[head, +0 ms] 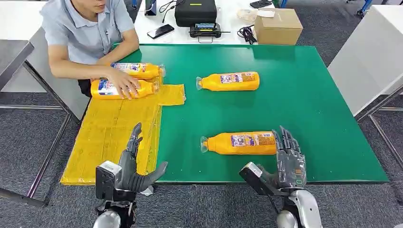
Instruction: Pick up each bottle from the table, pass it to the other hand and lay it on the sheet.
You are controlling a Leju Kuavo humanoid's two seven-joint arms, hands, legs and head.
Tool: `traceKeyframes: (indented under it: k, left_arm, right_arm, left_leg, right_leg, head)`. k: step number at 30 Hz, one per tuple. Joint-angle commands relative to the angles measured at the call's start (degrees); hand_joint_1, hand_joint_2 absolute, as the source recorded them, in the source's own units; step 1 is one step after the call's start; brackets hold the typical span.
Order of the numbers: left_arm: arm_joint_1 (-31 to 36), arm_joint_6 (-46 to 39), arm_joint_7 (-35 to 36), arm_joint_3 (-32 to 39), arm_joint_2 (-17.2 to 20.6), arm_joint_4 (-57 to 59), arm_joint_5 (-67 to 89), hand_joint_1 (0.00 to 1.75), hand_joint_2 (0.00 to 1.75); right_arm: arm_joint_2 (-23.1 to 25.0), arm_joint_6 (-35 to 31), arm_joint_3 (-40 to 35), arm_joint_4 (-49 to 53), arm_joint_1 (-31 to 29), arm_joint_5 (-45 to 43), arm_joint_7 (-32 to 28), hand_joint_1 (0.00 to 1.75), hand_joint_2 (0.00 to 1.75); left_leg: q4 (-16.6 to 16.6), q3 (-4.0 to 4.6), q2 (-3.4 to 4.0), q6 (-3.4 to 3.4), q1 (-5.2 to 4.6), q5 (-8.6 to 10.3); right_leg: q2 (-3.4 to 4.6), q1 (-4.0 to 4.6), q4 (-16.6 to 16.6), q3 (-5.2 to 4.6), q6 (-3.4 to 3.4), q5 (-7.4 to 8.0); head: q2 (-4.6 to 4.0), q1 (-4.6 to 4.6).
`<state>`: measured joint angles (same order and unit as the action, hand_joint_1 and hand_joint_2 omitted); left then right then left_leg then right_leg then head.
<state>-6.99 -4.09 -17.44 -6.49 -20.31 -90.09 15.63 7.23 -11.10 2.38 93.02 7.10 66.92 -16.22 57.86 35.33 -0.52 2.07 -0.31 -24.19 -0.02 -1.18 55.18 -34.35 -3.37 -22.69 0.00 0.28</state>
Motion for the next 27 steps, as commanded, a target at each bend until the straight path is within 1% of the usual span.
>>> traceKeyframes:
  k: [1, 2, 4, 7, 8, 10, 11, 17, 18, 23, 24, 26, 27]
  left_arm:
    - [4.4, -0.1, 3.3, -6.1, 0.3, 4.4, 1.7, 0.00, 1.75]
    - [4.8, -0.3, 3.7, -6.3, 0.3, 5.3, 1.5, 0.00, 1.75]
    - [5.4, -0.3, 3.8, -6.3, 0.3, 6.6, 1.4, 0.00, 1.75]
    - [5.6, -0.3, 3.8, -6.3, 0.3, 7.0, 1.4, 0.00, 1.75]
    - [5.6, -0.3, 3.8, -6.3, 0.3, 7.1, 1.4, 0.00, 1.75]
    - [5.6, -0.3, 3.8, -6.3, 0.3, 7.1, 1.4, 0.00, 1.75]
    - [5.6, -0.3, 3.8, -6.3, 0.3, 7.1, 1.4, 0.00, 1.75]
    - [5.6, -0.3, 3.8, -6.3, 0.3, 7.0, 1.4, 0.00, 1.75]
    - [5.5, -0.3, 3.6, -6.4, 0.3, 6.7, 1.6, 0.00, 1.75]
    - [5.6, -0.3, 3.4, -6.8, 0.3, 6.8, 1.7, 0.00, 1.75]
    - [5.6, -0.3, 3.3, -6.9, 0.3, 6.9, 1.8, 0.00, 1.75]
    - [5.7, -0.3, 3.3, -6.9, 0.3, 7.1, 1.8, 0.00, 1.75]
    - [5.9, -0.3, 3.3, -6.9, 0.3, 7.5, 1.8, 0.00, 1.75]
  right_arm:
    - [-3.1, 2.6, 5.0, -25.0, -15.6, -3.4, 0.3, 0.00, 1.75]
    - [-3.1, 2.1, 5.2, -26.7, -16.7, -3.3, 0.2, 0.00, 1.75]
    - [-2.9, 1.3, 5.4, -29.1, -18.2, -2.7, 0.1, 0.00, 1.75]
    - [-2.5, 1.3, 5.0, -29.4, -18.6, -2.4, 0.1, 0.00, 1.75]
    - [-2.2, 1.3, 4.9, -29.4, -18.6, -2.4, 0.1, 0.00, 1.75]
    - [-2.1, 1.3, 4.7, -29.5, -18.5, -2.4, 0.1, 0.00, 1.75]
    - [-2.1, 1.3, 4.7, -29.5, -18.5, -2.4, 0.1, 0.00, 1.75]
    - [-2.0, 1.3, 4.8, -29.2, -18.3, -2.4, 0.1, 0.00, 1.75]
    - [-1.8, 1.2, 4.3, -28.4, -17.8, -2.0, -0.2, 0.00, 1.75]
    - [-1.8, 0.0, 1.9, -27.6, -17.4, 0.4, 0.1, 0.00, 1.75]
    - [-1.7, -0.1, 1.1, -27.3, -17.4, 1.1, 0.2, 0.00, 1.75]
    - [-1.4, 0.0, 0.7, -27.2, -17.6, 1.3, 0.3, 0.00, 1.75]
    - [-1.4, 0.2, 0.3, -27.8, -18.0, 1.6, 0.6, 0.00, 1.75]
  left_leg:
    - [0.0, -0.19, 0.16, -0.05, 0.07, 0.00]
    - [0.0, -0.32, 0.23, -0.09, 0.09, -0.04]
    - [0.0, -0.24, 0.15, -0.07, 0.07, 0.00]
    - [-0.1, -0.25, 0.04, -0.03, 0.03, 0.05]
    - [-0.1, -0.38, 0.08, -0.08, 0.07, -0.03]
    - [0.0, -0.23, 0.04, -0.03, 0.03, 0.02]
    - [0.0, -0.38, 0.06, -0.08, 0.07, -0.05]
    - [0.0, -0.17, -0.01, -0.03, 0.04, 0.00]
    - [0.0, -0.29, 0.02, -0.07, 0.06, -0.06]
    - [0.0, -0.10, 0.00, -0.03, 0.02, 0.01]
    - [0.0, -0.27, 0.04, -0.10, 0.05, -0.08]
    - [0.0, -0.13, 0.03, -0.05, 0.03, -0.02]
    - [0.0, -0.27, 0.06, -0.11, 0.05, -0.08]
  right_leg:
    - [0.13, 0.08, -0.1, 0.19, 0.07, 0.09]
    - [0.19, 0.10, -0.2, 0.31, 0.12, 0.08]
    - [0.11, 0.08, -0.1, 0.23, 0.09, 0.09]
    - [0.00, 0.05, -0.1, 0.25, 0.08, 0.05]
    - [0.02, 0.09, -0.1, 0.38, 0.14, 0.00]
    - [-0.01, 0.05, -0.1, 0.22, 0.06, 0.03]
    - [0.00, 0.09, -0.1, 0.37, 0.12, -0.04]
    - [-0.03, 0.05, 0.0, 0.18, 0.05, -0.01]
    - [-0.02, 0.08, 0.0, 0.30, 0.10, -0.06]
    - [-0.02, 0.03, 0.0, 0.11, 0.05, 0.00]
    - [0.00, 0.06, 0.0, 0.28, 0.13, -0.07]
    - [0.01, 0.04, 0.0, 0.13, 0.07, -0.01]
    - [0.02, 0.07, 0.0, 0.25, 0.13, -0.07]
  head:
    - [0.00, 0.02]
    - [0.00, 0.00]
    - [0.00, -0.02]
    - [0.00, 0.00]
    - [0.00, -0.02]
    - [0.00, -0.02]
    - [0.00, -0.02]
    - [0.00, -0.02]
    - [0.00, -0.02]
    - [0.00, -0.02]
    - [0.00, -0.02]
    - [0.00, -0.02]
    - [0.00, -0.02]
